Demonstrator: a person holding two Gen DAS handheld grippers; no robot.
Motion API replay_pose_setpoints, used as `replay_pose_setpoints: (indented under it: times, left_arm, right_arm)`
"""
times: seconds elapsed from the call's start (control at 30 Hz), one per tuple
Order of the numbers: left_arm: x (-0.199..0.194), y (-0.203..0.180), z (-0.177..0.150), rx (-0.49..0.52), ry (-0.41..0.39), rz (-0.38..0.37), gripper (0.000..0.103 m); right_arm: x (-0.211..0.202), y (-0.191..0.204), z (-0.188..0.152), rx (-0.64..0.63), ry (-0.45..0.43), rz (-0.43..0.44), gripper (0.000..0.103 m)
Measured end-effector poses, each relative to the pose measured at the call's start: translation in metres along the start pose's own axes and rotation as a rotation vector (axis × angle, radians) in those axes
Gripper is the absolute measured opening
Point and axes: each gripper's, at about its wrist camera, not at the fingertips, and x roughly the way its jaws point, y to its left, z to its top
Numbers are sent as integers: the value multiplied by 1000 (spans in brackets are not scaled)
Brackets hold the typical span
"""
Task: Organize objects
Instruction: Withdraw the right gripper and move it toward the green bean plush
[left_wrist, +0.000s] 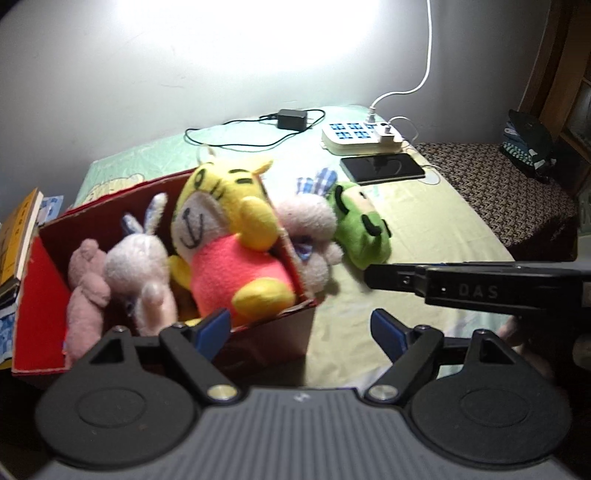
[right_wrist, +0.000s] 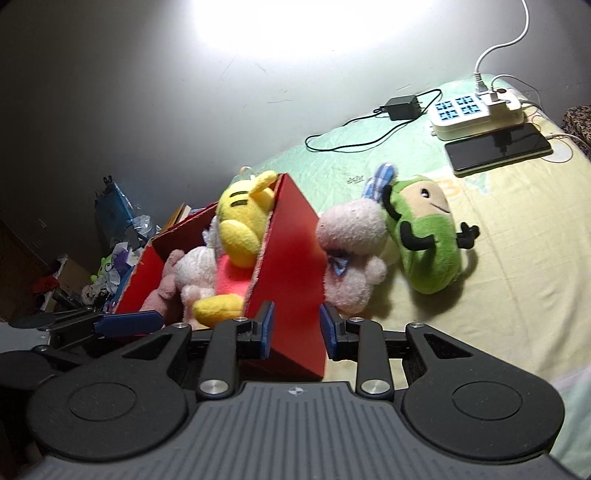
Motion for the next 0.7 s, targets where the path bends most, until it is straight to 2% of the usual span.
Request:
replay_pose_setpoints:
  times: [0.23, 0.37, 0.57, 0.6, 0.7]
  left_arm:
    - [26, -59, 7, 94, -27, -88, 83]
    - [54, -76, 14, 103, -15, -128, 82]
    - [103, -87, 27, 81, 19, -128, 79]
    - [111, -87, 30, 74, 26, -124, 79]
    - [133, -85, 37, 54, 50, -101, 78]
  right_arm:
    - [-3, -57, 15, 50, 2, -47, 31]
    - [-1, -89, 25, 112, 19, -42, 31]
    - [14, -131, 42, 211, 47, -3, 32]
    - [18, -137, 44, 234, 54, 17, 38]
    - [31, -153, 51, 296, 74, 78, 42]
